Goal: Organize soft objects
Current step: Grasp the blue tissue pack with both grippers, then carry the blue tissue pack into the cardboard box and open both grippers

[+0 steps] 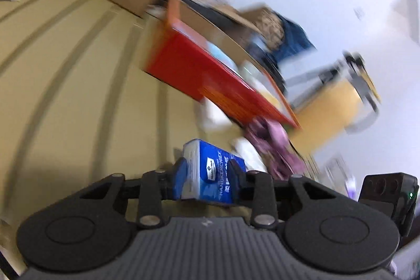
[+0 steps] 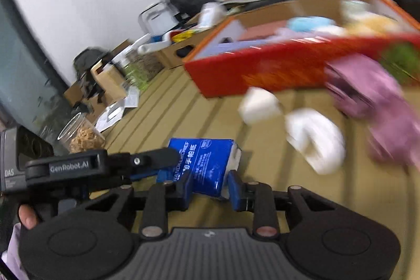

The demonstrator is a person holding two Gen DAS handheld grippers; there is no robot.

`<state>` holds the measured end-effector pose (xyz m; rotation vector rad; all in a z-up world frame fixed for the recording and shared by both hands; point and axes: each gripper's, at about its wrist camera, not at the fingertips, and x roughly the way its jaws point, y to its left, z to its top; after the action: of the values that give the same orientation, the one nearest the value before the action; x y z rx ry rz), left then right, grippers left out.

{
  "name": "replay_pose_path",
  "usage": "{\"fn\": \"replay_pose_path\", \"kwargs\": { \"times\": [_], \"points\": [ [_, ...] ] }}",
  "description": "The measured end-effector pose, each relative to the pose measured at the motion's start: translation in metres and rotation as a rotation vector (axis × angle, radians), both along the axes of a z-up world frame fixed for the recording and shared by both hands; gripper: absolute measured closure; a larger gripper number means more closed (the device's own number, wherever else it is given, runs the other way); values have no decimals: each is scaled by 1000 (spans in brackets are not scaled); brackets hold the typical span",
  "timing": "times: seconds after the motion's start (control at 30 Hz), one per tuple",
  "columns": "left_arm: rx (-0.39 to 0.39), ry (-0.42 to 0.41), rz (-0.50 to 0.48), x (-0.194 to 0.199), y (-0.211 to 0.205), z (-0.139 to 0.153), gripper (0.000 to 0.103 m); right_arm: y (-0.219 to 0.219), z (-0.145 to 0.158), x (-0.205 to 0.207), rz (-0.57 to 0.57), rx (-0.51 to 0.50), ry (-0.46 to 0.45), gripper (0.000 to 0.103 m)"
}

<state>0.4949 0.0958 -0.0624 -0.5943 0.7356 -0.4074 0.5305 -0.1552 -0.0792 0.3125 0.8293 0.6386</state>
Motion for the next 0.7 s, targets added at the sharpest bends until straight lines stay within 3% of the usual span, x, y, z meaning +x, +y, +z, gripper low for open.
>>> {"fn": "replay_pose_path", "kwargs": {
  "times": [0.17, 0.3, 0.53, 0.7],
  "points": [
    [75, -23, -67, -8, -32, -1, 67, -39, -1, -28, -84, 49, -4, 74],
    [75, -22, -49, -8, -33, -1, 64, -44, -3, -22, -104, 67, -22, 73],
    [45, -14, -80, -7, -32, -3, 65, -42, -13, -12, -110, 93, 26, 67],
    [31, -124, -78, 6, -30, 36, 65, -45, 26, -3, -116, 118, -91, 73]
  ]
}}
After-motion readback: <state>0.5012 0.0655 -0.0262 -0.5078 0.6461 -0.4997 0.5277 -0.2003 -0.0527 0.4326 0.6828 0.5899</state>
